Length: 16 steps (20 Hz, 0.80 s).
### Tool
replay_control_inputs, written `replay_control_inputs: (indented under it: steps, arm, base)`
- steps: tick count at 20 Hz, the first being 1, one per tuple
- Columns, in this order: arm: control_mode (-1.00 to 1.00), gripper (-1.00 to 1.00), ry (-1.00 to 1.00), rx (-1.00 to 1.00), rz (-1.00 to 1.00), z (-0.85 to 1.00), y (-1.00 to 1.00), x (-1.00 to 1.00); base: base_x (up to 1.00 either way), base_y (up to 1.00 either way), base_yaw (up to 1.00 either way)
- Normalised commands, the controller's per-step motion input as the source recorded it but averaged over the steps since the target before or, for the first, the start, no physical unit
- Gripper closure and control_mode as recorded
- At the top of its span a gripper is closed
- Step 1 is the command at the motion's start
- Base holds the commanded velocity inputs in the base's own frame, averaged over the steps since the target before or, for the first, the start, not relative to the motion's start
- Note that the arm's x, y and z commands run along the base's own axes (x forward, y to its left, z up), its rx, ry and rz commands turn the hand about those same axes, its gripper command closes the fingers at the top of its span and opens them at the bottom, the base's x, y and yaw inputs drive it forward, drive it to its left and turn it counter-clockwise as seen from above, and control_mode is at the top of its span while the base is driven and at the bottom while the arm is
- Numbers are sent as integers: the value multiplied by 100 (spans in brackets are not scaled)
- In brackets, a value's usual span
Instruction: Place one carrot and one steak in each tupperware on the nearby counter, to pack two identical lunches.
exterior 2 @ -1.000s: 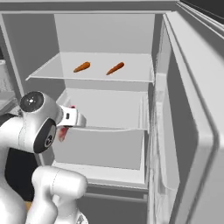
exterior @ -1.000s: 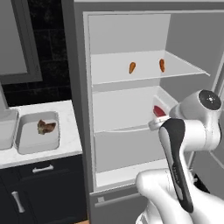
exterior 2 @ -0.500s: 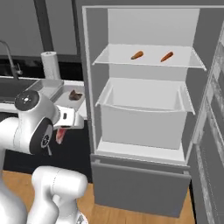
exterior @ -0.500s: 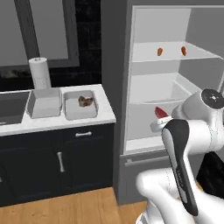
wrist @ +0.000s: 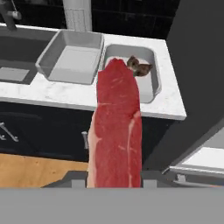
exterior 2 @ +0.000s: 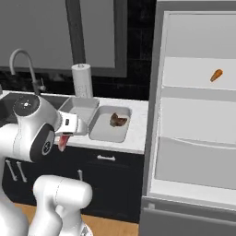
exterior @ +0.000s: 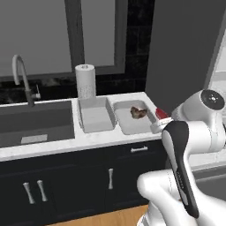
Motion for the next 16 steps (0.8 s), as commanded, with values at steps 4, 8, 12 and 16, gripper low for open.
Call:
replay_control_inputs:
  steps: [4,8,12,16]
  arm:
    - [100,100,0,0,0,0,0,0]
    - [100,100,0,0,0,0,0,0]
    - [-100,100,1,0,-11,-32,29,75]
    - [-100,100,10,0,-18,-43,-8,95]
  base:
    - [100,100,-5]
    - [100,99,-11]
    - [25,22,-3]
    - [0,0,0]
